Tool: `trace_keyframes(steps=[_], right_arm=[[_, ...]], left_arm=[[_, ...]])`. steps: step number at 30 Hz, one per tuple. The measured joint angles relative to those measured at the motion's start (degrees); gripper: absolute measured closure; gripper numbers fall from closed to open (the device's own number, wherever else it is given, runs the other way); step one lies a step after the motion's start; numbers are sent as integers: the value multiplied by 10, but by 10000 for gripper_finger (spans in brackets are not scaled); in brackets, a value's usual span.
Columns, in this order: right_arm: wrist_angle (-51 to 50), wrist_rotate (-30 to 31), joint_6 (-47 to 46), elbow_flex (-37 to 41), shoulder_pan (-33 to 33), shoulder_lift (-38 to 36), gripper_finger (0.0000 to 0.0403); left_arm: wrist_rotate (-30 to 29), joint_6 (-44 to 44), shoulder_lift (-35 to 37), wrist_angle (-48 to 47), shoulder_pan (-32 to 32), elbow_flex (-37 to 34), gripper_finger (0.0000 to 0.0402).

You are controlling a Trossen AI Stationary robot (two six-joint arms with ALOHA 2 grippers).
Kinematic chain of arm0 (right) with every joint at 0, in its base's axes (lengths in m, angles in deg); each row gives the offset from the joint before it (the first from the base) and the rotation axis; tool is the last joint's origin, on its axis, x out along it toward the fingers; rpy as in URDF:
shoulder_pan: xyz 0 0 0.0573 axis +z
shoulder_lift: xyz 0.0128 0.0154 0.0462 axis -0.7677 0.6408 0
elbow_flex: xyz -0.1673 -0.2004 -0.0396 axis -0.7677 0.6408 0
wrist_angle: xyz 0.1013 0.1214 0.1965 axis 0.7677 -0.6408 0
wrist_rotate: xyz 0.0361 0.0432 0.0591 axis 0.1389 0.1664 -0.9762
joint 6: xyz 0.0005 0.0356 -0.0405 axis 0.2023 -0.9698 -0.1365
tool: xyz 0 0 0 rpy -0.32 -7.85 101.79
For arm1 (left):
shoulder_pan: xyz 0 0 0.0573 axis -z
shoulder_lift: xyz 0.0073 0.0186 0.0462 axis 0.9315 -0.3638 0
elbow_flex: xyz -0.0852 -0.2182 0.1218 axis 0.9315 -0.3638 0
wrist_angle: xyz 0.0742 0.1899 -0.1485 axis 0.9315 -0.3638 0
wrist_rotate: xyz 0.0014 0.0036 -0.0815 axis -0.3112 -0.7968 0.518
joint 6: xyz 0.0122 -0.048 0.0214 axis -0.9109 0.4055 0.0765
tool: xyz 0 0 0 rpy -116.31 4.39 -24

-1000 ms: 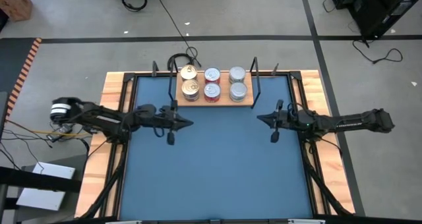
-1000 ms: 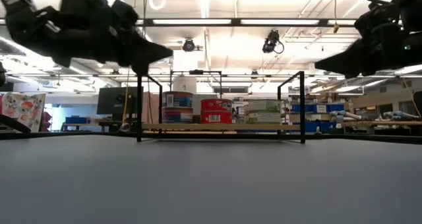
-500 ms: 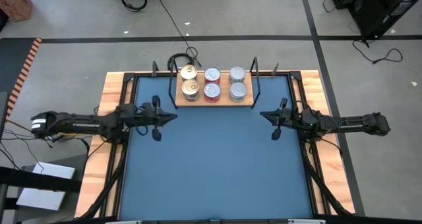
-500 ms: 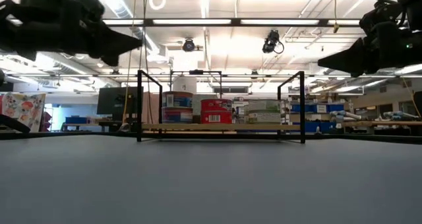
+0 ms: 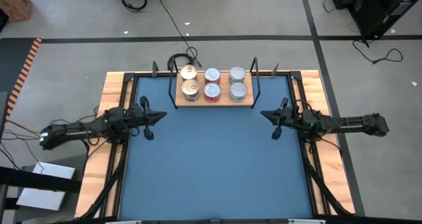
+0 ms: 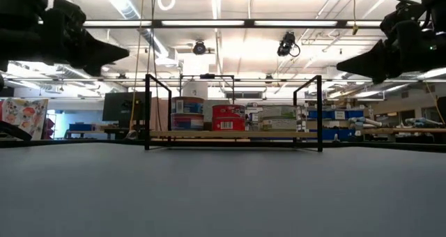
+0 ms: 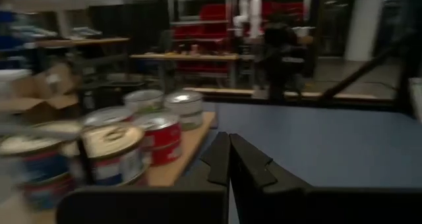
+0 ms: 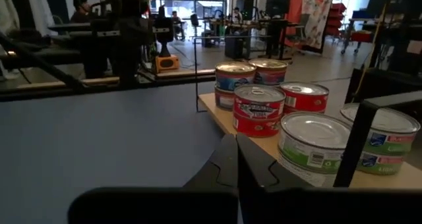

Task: Stack canned seafood by type on shelf
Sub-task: Return to Home Position

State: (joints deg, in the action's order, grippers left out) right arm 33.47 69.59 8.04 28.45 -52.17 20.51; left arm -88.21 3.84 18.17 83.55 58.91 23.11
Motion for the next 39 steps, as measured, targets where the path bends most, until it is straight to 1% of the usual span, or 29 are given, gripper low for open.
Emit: trace_keyframes(steps=[3,5,6,8,12,17,20,22,24,27,29,32,35,39], right_arm=[[-11,12,-9,0,0,0,402],[-24,24,-15,0,0,0,402],[-31,31,-18,0,0,0,402],[-38,43,-20,0,0,0,402],[-40,48,-19,0,-1,0,402],[-44,60,-17,0,-1,1,402],[-44,60,-15,0,-1,1,400],[-44,59,-2,0,-1,1,395],[-44,59,30,0,-1,1,386],[-39,59,43,0,-1,2,373],[-18,59,43,0,-2,2,367],[35,58,18,0,-3,1,362],[82,54,41,0,-3,0,360],[62,71,53,0,-3,1,363]], left_arm=[[-38,1,55,-67,0,0,392],[-49,8,91,-111,0,0,392],[-51,13,94,-115,0,1,392],[-46,16,93,-117,0,2,392],[-32,17,89,-119,-2,1,392],[-30,20,88,-120,-4,1,392],[-31,1,83,-120,-4,1,392],[-28,-4,79,-121,-4,1,392],[-28,-5,74,-121,-4,1,392],[-27,22,69,-119,-4,0,392],[-26,42,68,-113,-4,0,392],[-27,44,67,-95,-4,-2,392],[-27,44,67,-76,-4,-2,392],[-27,44,67,-59,-4,-2,392]])
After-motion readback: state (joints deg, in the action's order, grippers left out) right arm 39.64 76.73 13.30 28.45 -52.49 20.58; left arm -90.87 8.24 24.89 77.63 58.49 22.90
